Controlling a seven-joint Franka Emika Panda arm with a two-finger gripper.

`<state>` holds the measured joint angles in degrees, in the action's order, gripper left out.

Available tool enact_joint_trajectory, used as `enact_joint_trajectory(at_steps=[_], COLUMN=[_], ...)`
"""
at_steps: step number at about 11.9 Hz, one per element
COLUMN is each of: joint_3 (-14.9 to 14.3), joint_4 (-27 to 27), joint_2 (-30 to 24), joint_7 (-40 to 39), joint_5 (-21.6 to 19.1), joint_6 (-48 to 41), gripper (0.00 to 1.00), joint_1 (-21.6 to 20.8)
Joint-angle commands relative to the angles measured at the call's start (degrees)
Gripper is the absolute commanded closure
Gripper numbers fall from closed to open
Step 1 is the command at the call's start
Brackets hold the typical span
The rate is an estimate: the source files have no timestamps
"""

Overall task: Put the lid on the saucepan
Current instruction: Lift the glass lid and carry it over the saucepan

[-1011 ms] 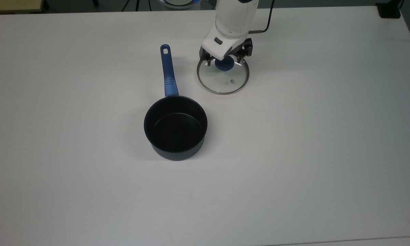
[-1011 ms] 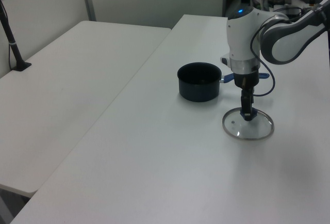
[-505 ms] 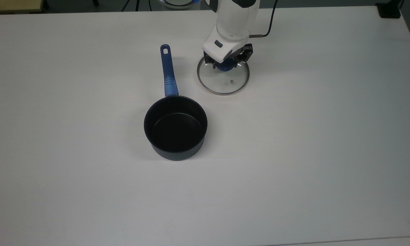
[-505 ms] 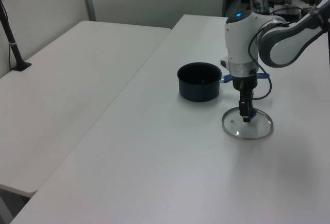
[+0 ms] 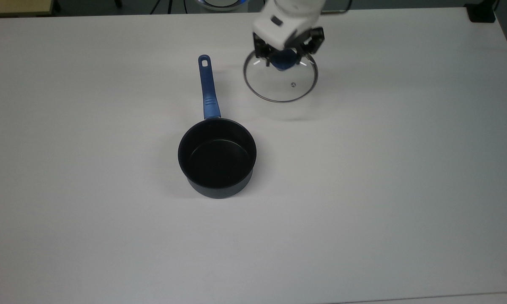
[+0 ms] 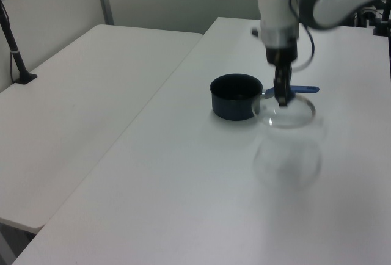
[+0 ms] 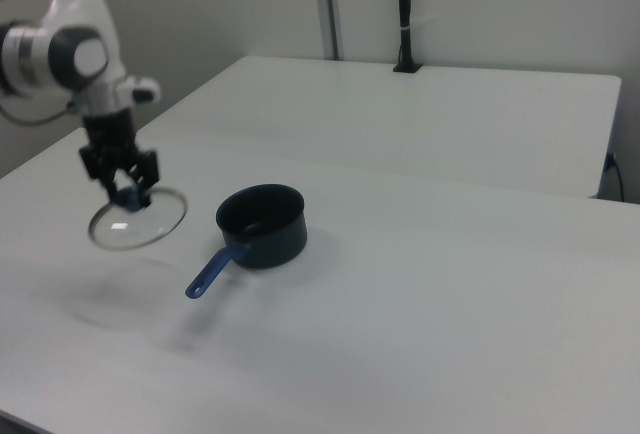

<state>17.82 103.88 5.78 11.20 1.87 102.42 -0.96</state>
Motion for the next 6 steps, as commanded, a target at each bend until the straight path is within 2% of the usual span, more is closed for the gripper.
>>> enact_joint_trajectory(at_steps=[1,4,6], joint_3=[-1.29,-6.81,-8.32], joint_4=[-17.25,-24.76,-27.4], joint_2=[4.83,9.76,15.11], joint_7=[-12.32,-13.93,-13.32], joint_5=[0.41,0.77,1.2], joint_6=[-14.57,-12.53,-9.45], gripper=[0.54,0.54,0.54], joint_1=[7.18,7.81,6.94])
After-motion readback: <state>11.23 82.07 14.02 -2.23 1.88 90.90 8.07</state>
